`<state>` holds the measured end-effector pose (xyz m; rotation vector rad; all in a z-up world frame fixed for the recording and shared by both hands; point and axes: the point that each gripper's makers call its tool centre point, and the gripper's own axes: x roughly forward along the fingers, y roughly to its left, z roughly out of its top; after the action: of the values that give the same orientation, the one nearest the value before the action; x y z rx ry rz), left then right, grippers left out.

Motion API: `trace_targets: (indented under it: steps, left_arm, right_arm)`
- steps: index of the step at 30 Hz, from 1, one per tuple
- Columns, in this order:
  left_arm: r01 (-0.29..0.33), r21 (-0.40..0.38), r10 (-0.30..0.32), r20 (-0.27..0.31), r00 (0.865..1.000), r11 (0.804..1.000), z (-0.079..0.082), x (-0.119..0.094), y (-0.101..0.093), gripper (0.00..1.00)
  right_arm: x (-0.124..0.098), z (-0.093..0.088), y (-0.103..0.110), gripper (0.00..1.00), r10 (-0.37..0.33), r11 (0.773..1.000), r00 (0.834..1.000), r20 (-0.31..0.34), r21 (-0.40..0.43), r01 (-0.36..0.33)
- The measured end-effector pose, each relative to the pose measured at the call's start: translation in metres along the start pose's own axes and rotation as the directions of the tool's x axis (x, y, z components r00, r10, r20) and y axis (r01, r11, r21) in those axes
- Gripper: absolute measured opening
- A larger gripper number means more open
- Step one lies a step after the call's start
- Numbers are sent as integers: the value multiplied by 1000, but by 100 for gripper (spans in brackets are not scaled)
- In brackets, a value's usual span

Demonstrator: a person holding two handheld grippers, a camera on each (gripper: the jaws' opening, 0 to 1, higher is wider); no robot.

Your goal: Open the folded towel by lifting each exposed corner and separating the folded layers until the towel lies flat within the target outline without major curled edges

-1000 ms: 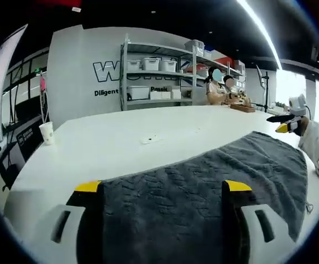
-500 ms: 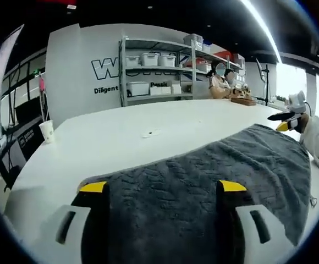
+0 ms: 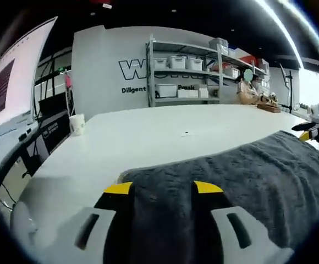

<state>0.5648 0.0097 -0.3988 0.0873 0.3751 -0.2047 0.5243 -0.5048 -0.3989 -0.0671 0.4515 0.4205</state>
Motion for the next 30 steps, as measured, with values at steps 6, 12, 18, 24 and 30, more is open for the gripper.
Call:
trace_targets:
  steps: [6,12,18,24,30]
  left_arm:
    - [-48,-7,48,-69,996,999,-20,4,16,25]
    - [-63,6,63,-131,989,998,-37,8,18,21]
    - [-39,17,40,-126,991,999,-38,9,14,14]
    - [-29,53,35,-119,992,998,-38,10,12,6]
    - [-24,106,37,-122,992,994,-37,10,13,4]
  right_arm:
    - [1,-3,2,90,1,1000,1000,-6,0,-1]
    - [2,-5,2,90,3,1000,1000,-14,3,-3]
    - [0,-6,1,89,0,1000,1000,-14,11,0]
    - [1,-8,2,89,2,1000,1000,-22,11,-2]
    - [-2,-9,-6,88,-15,1000,1000,-16,24,15]
